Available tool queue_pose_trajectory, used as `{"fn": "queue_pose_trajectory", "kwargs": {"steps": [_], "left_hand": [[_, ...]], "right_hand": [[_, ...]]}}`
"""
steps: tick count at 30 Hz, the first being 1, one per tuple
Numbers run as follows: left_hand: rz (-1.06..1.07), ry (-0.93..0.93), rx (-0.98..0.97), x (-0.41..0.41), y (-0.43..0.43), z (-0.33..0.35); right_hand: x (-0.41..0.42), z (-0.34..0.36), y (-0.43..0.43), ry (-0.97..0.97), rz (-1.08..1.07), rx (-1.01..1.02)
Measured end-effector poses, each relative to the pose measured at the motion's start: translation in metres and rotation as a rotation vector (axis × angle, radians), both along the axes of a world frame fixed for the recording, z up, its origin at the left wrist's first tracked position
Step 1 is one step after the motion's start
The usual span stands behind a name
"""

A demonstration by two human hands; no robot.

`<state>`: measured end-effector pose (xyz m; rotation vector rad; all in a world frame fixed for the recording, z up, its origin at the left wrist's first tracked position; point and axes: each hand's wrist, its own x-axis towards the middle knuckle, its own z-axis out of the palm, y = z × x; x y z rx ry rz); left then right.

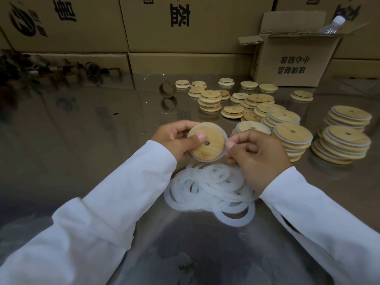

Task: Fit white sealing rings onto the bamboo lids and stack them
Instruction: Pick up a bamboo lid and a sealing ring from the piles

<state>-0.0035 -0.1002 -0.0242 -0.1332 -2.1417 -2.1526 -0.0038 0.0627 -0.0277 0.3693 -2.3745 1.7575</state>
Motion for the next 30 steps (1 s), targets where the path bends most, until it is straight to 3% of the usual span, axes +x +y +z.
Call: {"fn": "queue_pose_trajectory", "kwargs": {"steps": [12,19,30], "left_hand": [[-0.048,0.037,-0.031,0.0017,-0.0025,0.0016],[-0.057,0.042,-0.004,0.0021,-0.0008,-0.0002],[-0.018,-0.004,0.188,-0.0057,0.0001,-0.0041]], "right_hand": [[-0.0034,0.0025,0.0011,-0.098,0.122,-0.083],[-0.0009,0.0022,0.0006,-0.081,0.087,-0.122],[-0.0067,0.0043,0.0047,-0.161,-0.011,-0.289]]}}
